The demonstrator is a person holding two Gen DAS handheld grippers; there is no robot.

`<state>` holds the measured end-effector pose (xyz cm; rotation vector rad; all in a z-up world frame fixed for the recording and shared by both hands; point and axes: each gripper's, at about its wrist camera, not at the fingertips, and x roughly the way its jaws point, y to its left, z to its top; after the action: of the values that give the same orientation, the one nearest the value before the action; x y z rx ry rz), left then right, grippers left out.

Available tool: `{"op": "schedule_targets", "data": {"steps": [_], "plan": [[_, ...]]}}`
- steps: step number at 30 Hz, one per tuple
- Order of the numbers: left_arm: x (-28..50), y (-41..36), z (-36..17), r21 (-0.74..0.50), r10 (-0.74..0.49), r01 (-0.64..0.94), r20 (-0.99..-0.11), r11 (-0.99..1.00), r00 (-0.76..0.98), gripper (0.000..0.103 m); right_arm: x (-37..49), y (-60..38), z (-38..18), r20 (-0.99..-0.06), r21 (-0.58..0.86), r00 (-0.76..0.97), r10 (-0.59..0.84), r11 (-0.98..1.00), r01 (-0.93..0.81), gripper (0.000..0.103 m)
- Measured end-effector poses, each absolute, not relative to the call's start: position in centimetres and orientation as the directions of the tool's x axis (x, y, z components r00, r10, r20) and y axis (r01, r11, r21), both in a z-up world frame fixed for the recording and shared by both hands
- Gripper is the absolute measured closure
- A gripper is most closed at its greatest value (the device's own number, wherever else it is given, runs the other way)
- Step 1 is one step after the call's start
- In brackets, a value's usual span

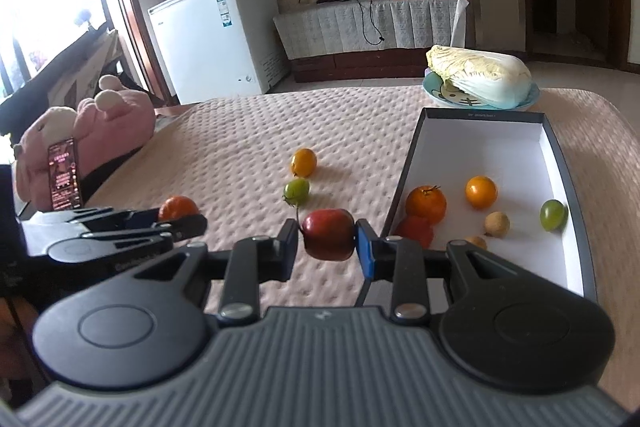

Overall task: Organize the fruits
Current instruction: 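Carry the orange and red apple over the grey box with both tools, then open the left tool to drop the orange into the box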

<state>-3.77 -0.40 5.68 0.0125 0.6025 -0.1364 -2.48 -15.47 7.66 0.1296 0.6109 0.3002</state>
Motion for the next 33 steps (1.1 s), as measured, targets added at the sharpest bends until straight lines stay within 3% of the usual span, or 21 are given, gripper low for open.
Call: {"op": "schedule_targets", "data": {"steps": [16, 19, 33], "plan": [[-2.9, -2.7, 5.6, -0.067, -0.175, 0.166, -0.565, 0.984, 0.807, 0.063, -2.8, -19.9, 8.0, -0.524, 0.23, 0.812, 0.257, 0.961, -0.155, 0.069], [-2.9, -4.0, 6.0, -0.029, -0.171, 0.187, -0.549, 0.982, 0.818, 0.063, -3.1, -20.7, 8.1, -0.515, 0.221, 0.824, 0.236, 0.965, -0.139, 0.069], [-0.8, -14.4, 9.3, -0.033, -0.358, 0.397, -0.505, 0.917, 0.785, 0.063, -2.4, -23.7, 6.8, -0.586, 0.194, 0.804, 0.098, 0.981, 0.021, 0.069]]}}
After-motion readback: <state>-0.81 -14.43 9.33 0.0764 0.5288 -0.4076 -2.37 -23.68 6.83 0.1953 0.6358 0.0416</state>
